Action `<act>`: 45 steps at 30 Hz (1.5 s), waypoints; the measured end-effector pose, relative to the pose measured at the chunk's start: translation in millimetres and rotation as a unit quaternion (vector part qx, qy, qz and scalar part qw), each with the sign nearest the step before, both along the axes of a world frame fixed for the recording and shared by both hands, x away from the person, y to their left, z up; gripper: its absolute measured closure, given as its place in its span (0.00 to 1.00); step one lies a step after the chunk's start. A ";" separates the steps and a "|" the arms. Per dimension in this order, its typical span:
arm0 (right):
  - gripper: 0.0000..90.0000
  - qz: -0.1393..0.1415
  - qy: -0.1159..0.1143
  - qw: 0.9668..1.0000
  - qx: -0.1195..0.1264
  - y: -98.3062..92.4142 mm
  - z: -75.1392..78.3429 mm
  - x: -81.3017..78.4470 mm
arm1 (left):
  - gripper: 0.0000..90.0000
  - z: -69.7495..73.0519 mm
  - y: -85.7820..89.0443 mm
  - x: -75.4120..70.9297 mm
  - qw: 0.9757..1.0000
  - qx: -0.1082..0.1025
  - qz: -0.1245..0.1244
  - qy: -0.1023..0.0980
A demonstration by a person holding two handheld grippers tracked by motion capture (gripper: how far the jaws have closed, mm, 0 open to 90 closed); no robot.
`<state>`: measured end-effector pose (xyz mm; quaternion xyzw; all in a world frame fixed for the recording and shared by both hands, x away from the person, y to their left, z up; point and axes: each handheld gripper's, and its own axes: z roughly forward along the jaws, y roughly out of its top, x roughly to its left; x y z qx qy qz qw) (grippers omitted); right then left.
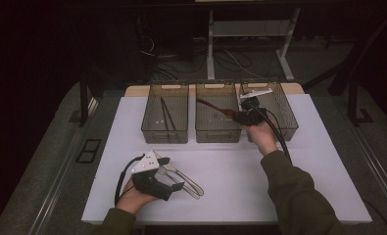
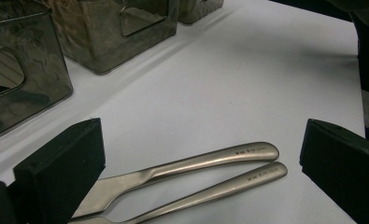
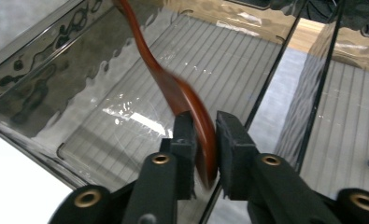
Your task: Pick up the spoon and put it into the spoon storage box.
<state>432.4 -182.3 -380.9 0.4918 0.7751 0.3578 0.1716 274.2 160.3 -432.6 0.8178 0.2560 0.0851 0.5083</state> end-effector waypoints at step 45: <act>0.40 0.172 -0.057 0.982 0.054 -44.4 21.7 -94.2 | 0.00 -3.2 -1.8 1.5 1.000 0.007 0.004 0.005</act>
